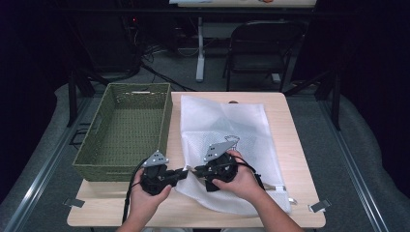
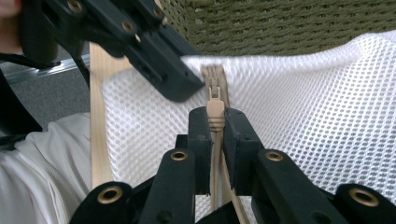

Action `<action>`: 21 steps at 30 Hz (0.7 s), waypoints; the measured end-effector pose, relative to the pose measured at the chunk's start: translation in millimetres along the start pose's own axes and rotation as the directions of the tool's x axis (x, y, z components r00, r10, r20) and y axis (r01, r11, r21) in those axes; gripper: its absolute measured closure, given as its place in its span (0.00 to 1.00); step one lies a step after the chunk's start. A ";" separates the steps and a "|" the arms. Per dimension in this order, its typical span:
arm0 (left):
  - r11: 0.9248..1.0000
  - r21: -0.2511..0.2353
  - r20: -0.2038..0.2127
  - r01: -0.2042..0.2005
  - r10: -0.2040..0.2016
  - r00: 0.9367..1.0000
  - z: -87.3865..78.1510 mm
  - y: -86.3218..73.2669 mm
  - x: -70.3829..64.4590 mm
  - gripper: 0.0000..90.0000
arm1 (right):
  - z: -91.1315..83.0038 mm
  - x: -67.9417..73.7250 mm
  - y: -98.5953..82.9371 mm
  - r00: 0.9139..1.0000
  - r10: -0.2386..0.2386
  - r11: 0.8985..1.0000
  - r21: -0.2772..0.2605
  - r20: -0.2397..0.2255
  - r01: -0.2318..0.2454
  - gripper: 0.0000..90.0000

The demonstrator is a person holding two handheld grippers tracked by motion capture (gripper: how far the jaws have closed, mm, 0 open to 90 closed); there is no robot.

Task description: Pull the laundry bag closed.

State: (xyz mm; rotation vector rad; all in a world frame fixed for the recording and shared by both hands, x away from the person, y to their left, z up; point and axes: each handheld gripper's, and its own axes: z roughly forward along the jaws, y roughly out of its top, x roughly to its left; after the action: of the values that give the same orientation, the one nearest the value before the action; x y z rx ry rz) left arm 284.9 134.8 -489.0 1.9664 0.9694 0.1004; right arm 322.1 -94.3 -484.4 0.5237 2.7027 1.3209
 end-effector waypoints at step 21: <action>1.000 -0.008 -0.016 0.011 -0.011 1.000 -3.2 -2.3 4.5 0.95 | -2.6 -3.0 -32.7 0.999 0.036 0.998 0.045 0.008 -0.037 0.91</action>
State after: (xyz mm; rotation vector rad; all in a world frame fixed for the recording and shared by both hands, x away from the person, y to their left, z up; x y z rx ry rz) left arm 285.4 140.6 -490.2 1.9553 0.9884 0.1142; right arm 315.7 -115.9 -508.5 0.5836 2.7354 1.2666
